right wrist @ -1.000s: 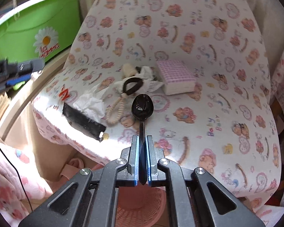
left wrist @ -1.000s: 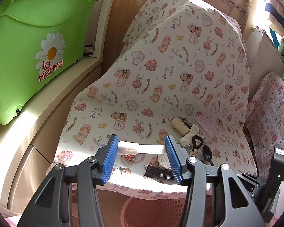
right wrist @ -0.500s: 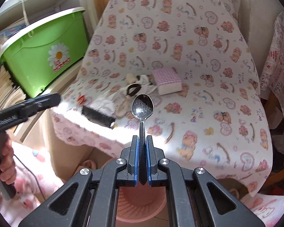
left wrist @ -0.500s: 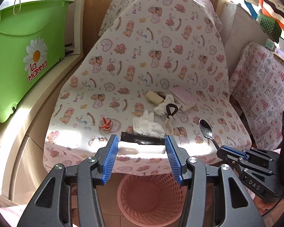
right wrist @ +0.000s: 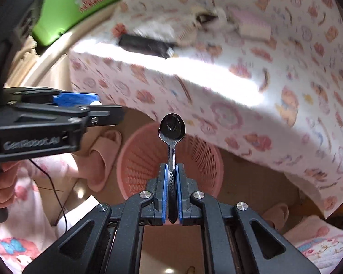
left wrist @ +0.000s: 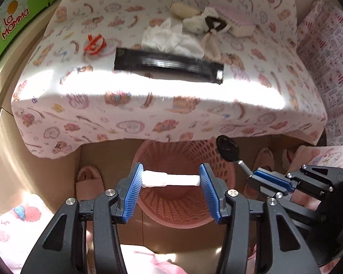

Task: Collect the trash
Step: 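Carry both items over the pink wastebasket and open both tools to drop them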

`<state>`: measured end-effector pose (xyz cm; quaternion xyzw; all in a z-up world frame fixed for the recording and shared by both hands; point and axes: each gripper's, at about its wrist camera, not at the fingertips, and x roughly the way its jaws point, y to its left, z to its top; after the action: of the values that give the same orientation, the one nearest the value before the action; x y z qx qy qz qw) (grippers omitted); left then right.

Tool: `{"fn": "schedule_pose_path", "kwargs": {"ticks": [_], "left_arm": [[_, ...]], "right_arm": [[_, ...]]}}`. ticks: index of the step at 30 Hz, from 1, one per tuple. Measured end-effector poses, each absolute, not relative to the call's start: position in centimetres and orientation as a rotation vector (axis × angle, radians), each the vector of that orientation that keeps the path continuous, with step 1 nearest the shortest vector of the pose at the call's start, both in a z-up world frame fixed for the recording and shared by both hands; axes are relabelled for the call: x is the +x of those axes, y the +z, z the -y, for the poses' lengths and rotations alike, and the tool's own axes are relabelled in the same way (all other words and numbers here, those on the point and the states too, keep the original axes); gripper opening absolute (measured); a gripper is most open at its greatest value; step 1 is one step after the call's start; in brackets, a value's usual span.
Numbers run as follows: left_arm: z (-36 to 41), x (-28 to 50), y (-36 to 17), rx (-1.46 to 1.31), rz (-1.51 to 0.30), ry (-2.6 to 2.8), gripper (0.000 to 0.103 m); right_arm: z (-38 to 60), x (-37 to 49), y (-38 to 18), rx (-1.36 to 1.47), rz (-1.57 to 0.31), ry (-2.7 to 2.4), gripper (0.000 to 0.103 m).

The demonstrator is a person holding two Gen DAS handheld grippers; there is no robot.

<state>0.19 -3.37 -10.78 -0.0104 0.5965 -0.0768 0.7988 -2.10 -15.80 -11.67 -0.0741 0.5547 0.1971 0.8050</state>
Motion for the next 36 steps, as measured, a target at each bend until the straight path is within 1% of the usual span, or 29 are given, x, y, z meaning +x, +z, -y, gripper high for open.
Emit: {"fn": "schedule_pose_path", "kwargs": {"ticks": [2,5,8,14,18,25,26,27,29,31,34,36], "left_arm": [[3.6,0.2,-12.3,-0.031,-1.337,-0.163,0.05],[3.6,0.6,-14.2,-0.12,-1.423,-0.191,0.05],[4.0,0.7,-15.3,-0.047,-1.453,-0.139,0.05],[3.6,1.1,-17.7,-0.084,-1.546,-0.123,0.05],[3.2,1.5,-19.7,-0.07,-1.604,-0.079,0.05],[2.3,1.2,-21.4,-0.181,-1.68,-0.1,0.05],[2.1,1.3,-21.6,-0.202,-1.69,-0.104,0.05],[2.0,1.3,-21.8,-0.218,-1.702,-0.109,0.051],[2.1,1.2,-22.0,-0.222,-1.712,-0.109,0.052],[2.2,1.2,-21.7,-0.194,-1.702,-0.094,0.061],[2.3,1.2,-21.0,-0.171,-1.68,-0.083,0.068],[2.3,1.3,-20.5,-0.159,-1.665,-0.081,0.07]], "right_arm": [[16.3,-1.2,-13.7,-0.125,-1.258,0.395,0.008],[16.7,-0.1,-15.8,-0.065,-1.33,0.378,0.008],[17.0,0.6,-17.8,-0.012,-1.388,0.359,0.008],[17.2,0.8,-22.1,0.033,-1.503,0.32,0.008],[16.5,1.2,-24.0,0.043,-1.552,0.309,0.008],[16.3,0.8,-25.5,0.053,-1.59,0.297,0.009],[16.4,0.8,-25.6,0.058,-1.599,0.287,0.016],[16.5,0.8,-25.8,0.063,-1.604,0.278,0.027],[16.8,0.7,-25.8,0.079,-1.605,0.265,0.038],[17.0,0.8,-25.8,0.085,-1.605,0.259,0.039],[17.2,0.9,-25.5,0.084,-1.596,0.249,0.04],[17.2,0.9,-25.3,0.074,-1.584,0.24,0.043]]}}
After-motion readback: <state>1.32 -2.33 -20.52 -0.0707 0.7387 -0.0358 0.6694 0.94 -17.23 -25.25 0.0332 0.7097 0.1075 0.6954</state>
